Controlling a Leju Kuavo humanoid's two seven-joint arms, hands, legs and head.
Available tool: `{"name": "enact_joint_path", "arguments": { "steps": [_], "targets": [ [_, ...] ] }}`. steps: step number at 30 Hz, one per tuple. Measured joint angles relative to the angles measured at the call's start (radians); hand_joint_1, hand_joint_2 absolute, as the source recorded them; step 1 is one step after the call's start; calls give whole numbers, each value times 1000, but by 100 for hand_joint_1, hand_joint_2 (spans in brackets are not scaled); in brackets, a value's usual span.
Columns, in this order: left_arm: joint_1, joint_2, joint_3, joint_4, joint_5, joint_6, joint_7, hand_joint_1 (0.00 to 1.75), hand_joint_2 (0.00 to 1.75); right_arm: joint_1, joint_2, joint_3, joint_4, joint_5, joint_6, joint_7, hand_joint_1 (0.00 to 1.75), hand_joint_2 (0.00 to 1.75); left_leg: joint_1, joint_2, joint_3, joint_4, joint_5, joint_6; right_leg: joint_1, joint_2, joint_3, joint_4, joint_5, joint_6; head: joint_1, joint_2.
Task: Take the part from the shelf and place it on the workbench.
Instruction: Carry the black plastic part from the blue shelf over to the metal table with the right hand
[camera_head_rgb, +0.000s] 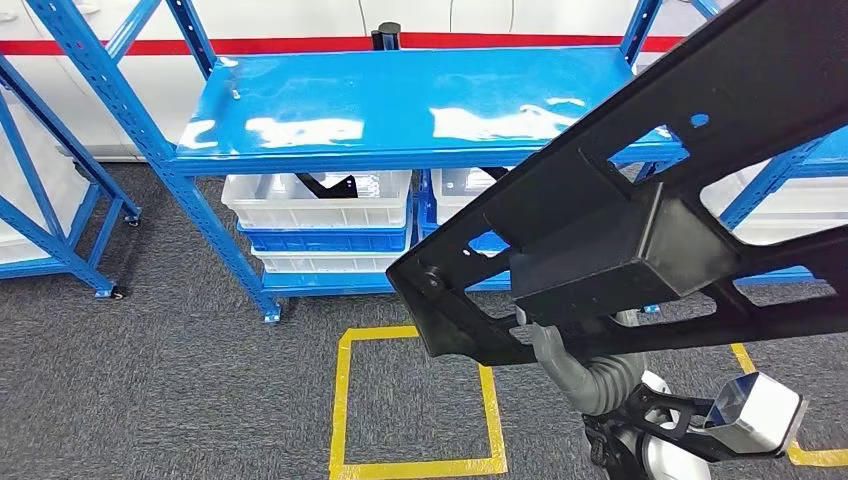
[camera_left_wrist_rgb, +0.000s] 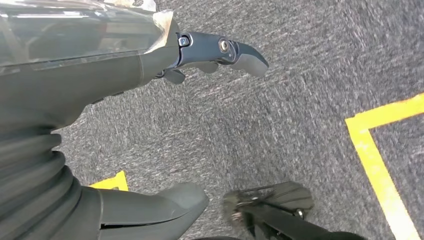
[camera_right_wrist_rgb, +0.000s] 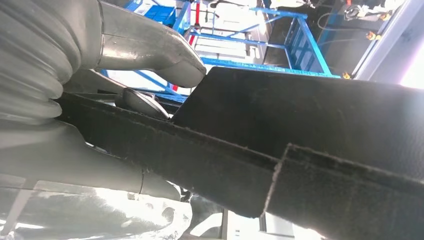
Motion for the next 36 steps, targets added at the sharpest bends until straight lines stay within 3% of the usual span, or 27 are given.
{"name": "enact_joint_path", "arguments": {
  "steps": [1,2,4,5,7,8,9,11,12,14,16,17,18,19,21,23,25,27,29,31,32,33,34,36],
  "targets": [
    [0,0,0,0,0,0,0,0,175,1,0,0,0,0,0,0,175,175,1,-3,-7,37,-8,-2,1,8,-6,3,3,0,0,0],
    [0,0,0,0,0,0,0,0,175,1,0,0,0,0,0,0,175,175,2,-4,3,37,3,-3,1,17,-12,8,5,1,0,0],
    [0,1,0,0,1,0,0,0,175,2,1,1,0,0,0,0,175,175,8,-17,70,-63,58,-4,0,36,-20,19,6,3,0,0],
    [0,2,0,0,1,0,0,0,175,2,2,1,0,0,0,0,175,175,12,-38,109,-124,78,-3,1,46,-28,25,5,4,-1,0],
    [2,3,0,0,1,0,0,0,175,0,3,1,0,1,0,0,175,175,16,-70,149,-198,94,0,3,67,-42,36,7,14,0,0],
    [2,3,0,0,1,-1,0,0,175,0,4,1,0,1,0,0,175,175,14,-71,152,-205,90,2,3,78,-51,39,10,22,0,0],
    [2,2,0,0,1,-1,0,0,175,-1,4,1,0,1,0,0,175,175,13,-60,149,-212,90,6,3,88,-57,40,15,31,1,0],
    [-1,1,0,0,1,0,0,0,175,1,4,0,0,0,1,0,175,175,14,-33,147,-229,93,19,3,73,-80,56,9,41,3,0],
    [-2,1,0,0,1,0,0,0,175,1,4,-1,0,0,1,0,175,175,16,-21,145,-236,97,27,4,54,-99,88,-8,41,5,0],
    [-1,1,0,0,1,0,0,0,175,1,4,-2,0,-2,2,0,175,175,16,3,139,-238,102,37,3,17,-155,203,-61,39,9,0],
    [1,0,0,0,0,0,0,0,175,4,4,-2,0,-3,3,0,175,175,16,30,134,-238,105,40,-1,11,-201,310,-95,45,10,0],
    [1,0,0,0,0,0,0,0,175,6,3,-2,0,-3,3,0,175,175,16,43,133,-238,106,40,-4,9,-202,320,-93,53,10,0],
    [2,0,0,0,0,0,0,0,175,7,3,-2,0,-4,3,0,175,175,17,56,133,-238,107,39,-7,3,-179,285,-75,63,10,0],
    [2,-1,0,0,0,0,0,0,175,7,3,-2,0,-4,3,0,175,175,17,68,133,-238,108,37,-10,-12,-139,215,-48,74,10,0],
    [1,-1,0,0,0,0,1,0,175,6,3,-2,-1,-4,3,0,175,175,14,90,135,-237,110,28,-8,-57,-62,73,-3,82,11,0],
    [1,-1,0,0,0,0,1,0,175,5,5,-2,-1,-6,4,-1,175,175,8,108,136,-237,113,16,0,-71,-43,28,11,69,11,0],
    [0,-1,0,0,1,-3,0,0,175,6,6,-3,-1,-6,4,-1,175,175,11,121,136,-238,114,4,-2,-47,-54,30,20,52,9,0],
    [-1,0,0,0,1,-11,-2,0,175,6,7,-4,-3,-6,4,-1,175,175,16,82,124,-207,84,-5,-10,-25,-60,28,29,36,6,0],
    [1,1,0,0,0,-19,-4,0,175,7,9,-4,-4,-7,4,-1,175,175,17,21,81,-99,13,-6,-11,-5,-65,28,37,22,1,0],
    [6,3,0,0,-1,-25,-4,0,175,12,10,-4,-4,-8,4,-1,175,175,16,-2,33,20,-39,-2,-5,20,-71,29,42,13,0,0],
    [7,4,0,0,-1,-28,-4,0,175,14,11,-4,-4,-8,4,-1,175,175,16,-5,27,39,-37,0,-2,35,-74,31,44,12,0,0],
    [8,5,0,0,-1,-32,-4,0,175,16,11,-4,-4,-9,4,-1,175,175,16,-7,40,18,-17,2,-1,49,-75,34,44,11,0,0],
    [7,6,0,0,-1,-36,-4,0,175,18,11,-4,-4,-9,4,-1,175,175,17,-15,69,-34,16,4,0,63,-76,38,44,11,0,0],
    [7,8,0,0,-1,-42,-4,0,175,17,11,-5,-4,-9,4,-1,175,175,22,-62,130,-155,61,8,2,90,-83,50,43,15,0,0]
  ]
}}
